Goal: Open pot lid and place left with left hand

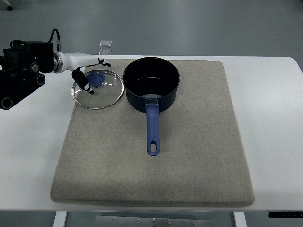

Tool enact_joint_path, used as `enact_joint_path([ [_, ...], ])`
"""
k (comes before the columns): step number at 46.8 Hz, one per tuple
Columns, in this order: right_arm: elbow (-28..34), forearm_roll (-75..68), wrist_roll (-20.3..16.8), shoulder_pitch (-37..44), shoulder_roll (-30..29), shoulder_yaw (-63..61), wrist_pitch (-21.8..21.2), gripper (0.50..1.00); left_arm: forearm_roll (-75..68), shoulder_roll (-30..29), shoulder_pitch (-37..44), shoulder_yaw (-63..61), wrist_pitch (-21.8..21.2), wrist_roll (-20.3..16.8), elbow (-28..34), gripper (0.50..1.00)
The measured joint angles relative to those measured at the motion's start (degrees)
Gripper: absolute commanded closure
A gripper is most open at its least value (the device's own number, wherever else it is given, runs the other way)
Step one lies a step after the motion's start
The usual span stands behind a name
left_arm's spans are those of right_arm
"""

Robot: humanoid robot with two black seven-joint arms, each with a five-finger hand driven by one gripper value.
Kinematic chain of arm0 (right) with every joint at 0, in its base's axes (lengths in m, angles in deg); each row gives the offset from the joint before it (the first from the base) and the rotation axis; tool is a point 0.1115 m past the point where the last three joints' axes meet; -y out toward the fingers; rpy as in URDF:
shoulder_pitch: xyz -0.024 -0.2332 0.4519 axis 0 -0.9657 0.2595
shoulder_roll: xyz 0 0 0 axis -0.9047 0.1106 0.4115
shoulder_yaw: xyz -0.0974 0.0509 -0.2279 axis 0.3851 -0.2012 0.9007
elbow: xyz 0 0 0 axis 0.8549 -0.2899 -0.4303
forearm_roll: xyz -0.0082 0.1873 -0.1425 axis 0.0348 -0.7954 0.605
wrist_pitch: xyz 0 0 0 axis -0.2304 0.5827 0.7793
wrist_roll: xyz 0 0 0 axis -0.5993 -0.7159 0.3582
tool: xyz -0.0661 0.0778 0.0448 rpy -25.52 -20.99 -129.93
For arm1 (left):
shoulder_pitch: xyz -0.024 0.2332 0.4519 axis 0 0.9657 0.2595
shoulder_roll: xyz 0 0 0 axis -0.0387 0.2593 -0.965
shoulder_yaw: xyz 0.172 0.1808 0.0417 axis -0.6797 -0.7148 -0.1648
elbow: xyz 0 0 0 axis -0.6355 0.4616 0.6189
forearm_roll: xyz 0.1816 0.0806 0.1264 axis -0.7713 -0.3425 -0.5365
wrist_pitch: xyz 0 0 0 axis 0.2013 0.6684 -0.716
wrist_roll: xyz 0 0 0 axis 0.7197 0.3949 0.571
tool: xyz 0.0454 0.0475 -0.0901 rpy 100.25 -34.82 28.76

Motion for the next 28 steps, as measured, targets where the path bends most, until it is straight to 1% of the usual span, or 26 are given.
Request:
enact_joint_path([
  [6, 0.0, 0.0, 0.0, 0.0, 0.0, 0.0, 0.0, 0.583, 2.0, -0.3, 0.0, 0.5, -0.1, 0.0, -0.1, 0.51],
  [13, 0.0, 0.0, 0.0, 0.0, 0.0, 0.0, 0.0, 0.583, 12.0, -0.8, -0.1, 0.6, -0.2, 0.0, 0.4, 0.51],
  [16, 0.0, 0.0, 0.0, 0.0, 0.0, 0.0, 0.0, 0.583, 18.6, -1.0, -0.1, 0.6, -0.2, 0.0, 1.9, 0.51],
  [28, 0.0, 0.0, 0.0, 0.0, 0.0, 0.0, 0.0, 0.583, 45.2, 0.7, -0.1, 0.3, -0.1, -0.1, 11.9, 0.51],
])
